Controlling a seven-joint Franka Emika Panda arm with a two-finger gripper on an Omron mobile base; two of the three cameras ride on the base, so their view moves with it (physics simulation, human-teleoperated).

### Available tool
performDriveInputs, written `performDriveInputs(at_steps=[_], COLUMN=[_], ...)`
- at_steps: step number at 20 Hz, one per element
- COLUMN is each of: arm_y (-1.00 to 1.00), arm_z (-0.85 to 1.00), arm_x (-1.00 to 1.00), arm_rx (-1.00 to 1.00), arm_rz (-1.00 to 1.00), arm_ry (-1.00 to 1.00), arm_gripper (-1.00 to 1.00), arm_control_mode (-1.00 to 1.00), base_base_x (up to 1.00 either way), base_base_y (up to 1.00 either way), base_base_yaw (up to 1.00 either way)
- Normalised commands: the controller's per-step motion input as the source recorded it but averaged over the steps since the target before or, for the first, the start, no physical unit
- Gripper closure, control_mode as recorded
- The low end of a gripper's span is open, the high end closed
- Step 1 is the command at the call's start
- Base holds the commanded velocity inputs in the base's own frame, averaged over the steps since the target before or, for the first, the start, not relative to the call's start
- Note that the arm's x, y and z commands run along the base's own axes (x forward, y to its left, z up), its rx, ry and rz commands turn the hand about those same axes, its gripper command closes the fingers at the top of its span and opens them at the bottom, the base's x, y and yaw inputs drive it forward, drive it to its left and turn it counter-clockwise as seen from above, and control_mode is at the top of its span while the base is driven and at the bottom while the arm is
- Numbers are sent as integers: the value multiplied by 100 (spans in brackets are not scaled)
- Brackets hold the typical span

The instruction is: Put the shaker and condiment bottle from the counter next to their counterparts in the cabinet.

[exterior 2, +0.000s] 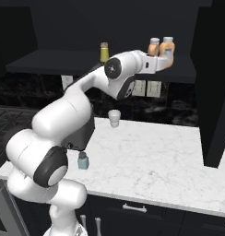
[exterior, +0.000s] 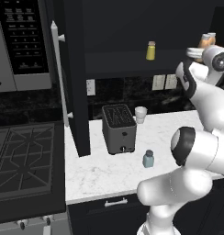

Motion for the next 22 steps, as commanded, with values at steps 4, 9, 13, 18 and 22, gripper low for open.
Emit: performDriveInputs(at_steps=[4, 9, 13, 18, 22], arm_y=[0, 5, 14, 25, 41], arm_z=[0, -1, -12, -21, -29], arm_x=[-49, -71, -83, -82, -55], arm_rx=[0, 0, 0, 0, 0], arm_rz=[1, 9, 14, 16, 14], arm_ry=[0, 5, 10, 17, 13], arm_gripper=[-100, -100, -100, -100, -100], arm_control_mode=[-100, -100, -100, -100, -100], base_base_x=[0, 0, 0, 0, 0], base_base_y=[0, 0, 0, 0, 0], base_base_yaw=[0, 0, 0, 0, 0])
